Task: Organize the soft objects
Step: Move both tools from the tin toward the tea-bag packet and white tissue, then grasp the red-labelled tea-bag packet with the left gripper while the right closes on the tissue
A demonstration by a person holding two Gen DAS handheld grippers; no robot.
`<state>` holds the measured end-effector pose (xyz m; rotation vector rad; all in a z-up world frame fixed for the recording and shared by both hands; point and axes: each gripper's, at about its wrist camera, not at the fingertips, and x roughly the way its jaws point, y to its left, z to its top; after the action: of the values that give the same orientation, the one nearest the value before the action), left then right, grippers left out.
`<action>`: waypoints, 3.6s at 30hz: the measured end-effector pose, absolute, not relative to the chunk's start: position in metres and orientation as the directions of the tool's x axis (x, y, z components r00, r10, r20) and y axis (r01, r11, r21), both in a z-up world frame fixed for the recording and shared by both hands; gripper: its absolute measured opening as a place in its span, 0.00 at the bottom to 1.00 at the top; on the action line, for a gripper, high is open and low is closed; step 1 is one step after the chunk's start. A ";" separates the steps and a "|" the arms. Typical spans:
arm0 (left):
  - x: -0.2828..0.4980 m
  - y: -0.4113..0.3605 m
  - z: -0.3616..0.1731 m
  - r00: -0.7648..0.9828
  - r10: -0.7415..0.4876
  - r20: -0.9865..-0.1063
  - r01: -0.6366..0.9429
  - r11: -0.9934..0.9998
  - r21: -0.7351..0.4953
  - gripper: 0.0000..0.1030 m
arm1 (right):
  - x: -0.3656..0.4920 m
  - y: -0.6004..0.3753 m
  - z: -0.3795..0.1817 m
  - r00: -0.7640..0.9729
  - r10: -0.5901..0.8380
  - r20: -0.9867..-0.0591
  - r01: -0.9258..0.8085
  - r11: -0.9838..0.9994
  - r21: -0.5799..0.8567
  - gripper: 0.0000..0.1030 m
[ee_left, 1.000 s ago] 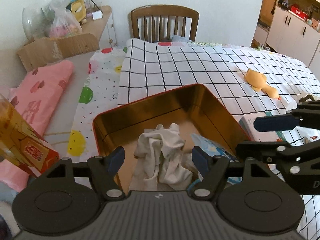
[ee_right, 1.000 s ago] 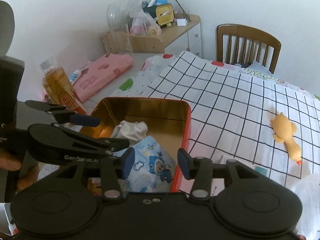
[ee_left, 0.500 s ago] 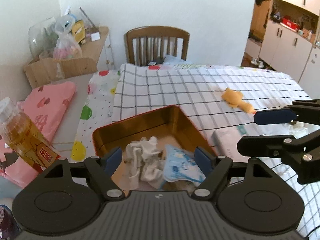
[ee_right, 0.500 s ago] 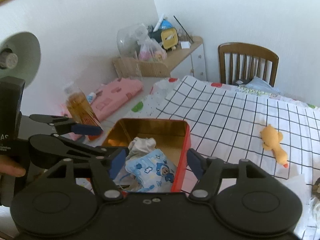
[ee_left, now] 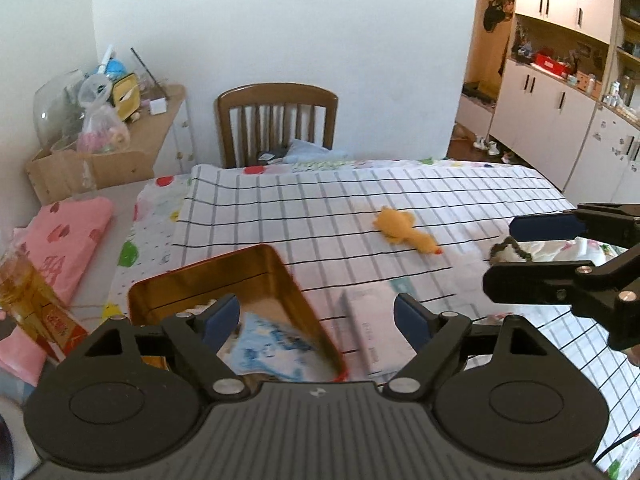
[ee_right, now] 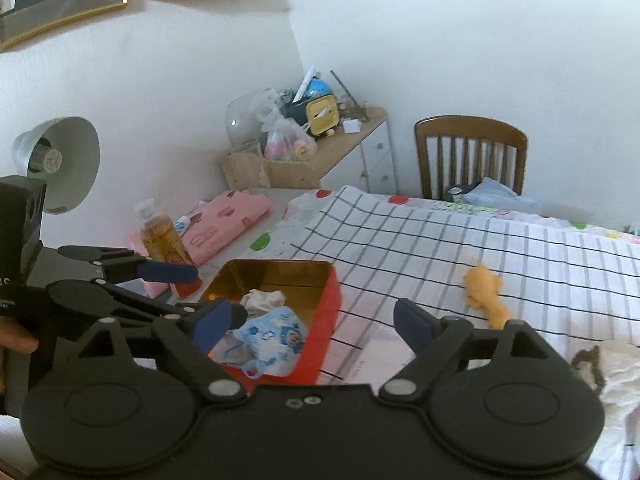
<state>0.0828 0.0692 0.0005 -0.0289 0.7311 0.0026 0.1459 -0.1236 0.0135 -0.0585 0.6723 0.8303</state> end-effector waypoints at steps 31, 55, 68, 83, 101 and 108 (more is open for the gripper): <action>0.126 -0.069 -0.049 0.739 -0.119 -0.663 0.046 0.991 -0.126 0.98 | 0.157 -0.283 -0.039 0.534 0.502 -0.680 -0.629 0.773 0.077 0.94; 0.148 -0.129 -0.125 0.696 -0.131 -0.706 0.117 0.991 -0.068 0.98 | 0.231 -0.274 -0.070 0.415 0.522 -0.745 -0.666 0.732 0.143 0.71; 0.162 -0.126 -0.141 0.672 -0.133 -0.728 0.095 0.991 -0.094 0.90 | 0.273 -0.223 -0.101 0.354 0.470 -0.808 -0.697 0.709 0.106 0.66; 0.170 -0.126 -0.152 0.608 -0.230 -0.760 0.140 0.973 -0.182 0.35 | 0.278 -0.215 -0.124 0.341 0.407 -0.847 -0.703 0.709 0.058 0.38; 0.161 -0.094 -0.137 0.634 -0.218 -0.742 0.067 0.971 -0.229 0.13 | 0.253 -0.229 -0.086 0.396 0.479 -0.783 -0.701 0.709 0.080 0.08; 0.152 -0.077 -0.125 0.660 -0.192 -0.726 0.033 0.973 -0.228 0.13 | 0.234 -0.239 -0.063 0.380 0.528 -0.759 -0.728 0.678 0.107 0.08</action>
<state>0.1518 -0.0773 -0.1252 -0.2019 0.8413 -0.1280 0.2344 -0.2386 -0.0632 -0.2625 0.8613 0.8130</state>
